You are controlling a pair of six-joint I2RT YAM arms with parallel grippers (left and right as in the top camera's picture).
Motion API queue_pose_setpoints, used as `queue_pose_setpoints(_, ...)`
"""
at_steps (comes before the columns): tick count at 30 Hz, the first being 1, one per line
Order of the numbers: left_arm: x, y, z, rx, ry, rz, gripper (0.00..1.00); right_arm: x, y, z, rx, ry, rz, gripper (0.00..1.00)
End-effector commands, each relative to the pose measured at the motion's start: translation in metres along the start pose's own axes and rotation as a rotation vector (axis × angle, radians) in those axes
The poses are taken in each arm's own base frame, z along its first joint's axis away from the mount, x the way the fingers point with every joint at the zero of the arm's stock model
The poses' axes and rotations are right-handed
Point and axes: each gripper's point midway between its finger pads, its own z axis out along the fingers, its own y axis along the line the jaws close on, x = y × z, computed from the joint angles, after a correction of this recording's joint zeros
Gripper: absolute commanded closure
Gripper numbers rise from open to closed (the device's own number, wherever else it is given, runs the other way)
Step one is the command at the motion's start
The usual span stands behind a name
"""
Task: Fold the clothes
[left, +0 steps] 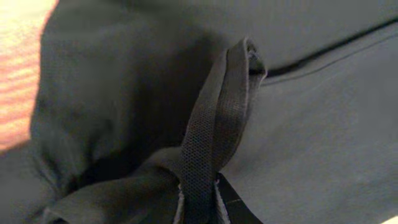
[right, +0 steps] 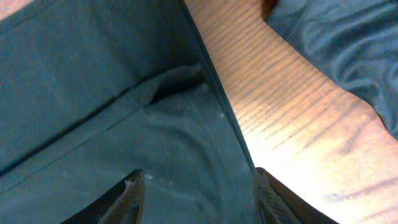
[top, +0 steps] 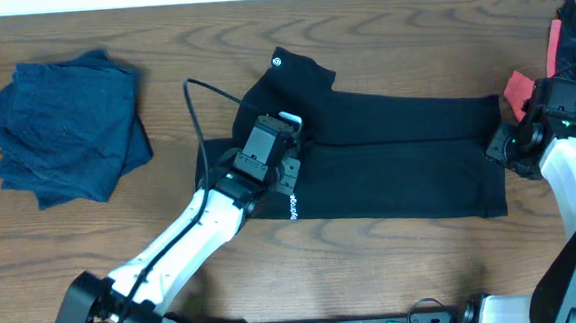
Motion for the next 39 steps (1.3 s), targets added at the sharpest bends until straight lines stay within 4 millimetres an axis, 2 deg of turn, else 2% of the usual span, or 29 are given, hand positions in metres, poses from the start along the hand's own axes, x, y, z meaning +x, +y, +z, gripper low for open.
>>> queue_pose_setpoints(1,-0.008,0.005,-0.005,-0.026,-0.025,-0.008,0.86,-0.003,-0.004,0.008,0.017,0.002,0.016,0.44)
queue_pose_setpoints(10,-0.006,0.006,-0.005,-0.027,-0.017,-0.01,0.86,-0.007,0.005,0.041,-0.012,0.023,0.041,0.43)
queue_pose_setpoints(16,-0.006,0.006,-0.005,-0.027,-0.017,-0.01,0.86,-0.014,0.008,0.055,-0.023,0.002,0.119,0.44)
queue_pose_setpoints(24,-0.006,0.006,-0.005,-0.027,-0.016,-0.013,0.86,-0.02,0.01,0.057,-0.032,-0.019,0.223,0.45)
queue_pose_setpoints(39,-0.006,0.006,-0.005,-0.026,-0.016,-0.017,0.86,-0.026,0.016,0.057,-0.021,-0.059,0.228,0.53)
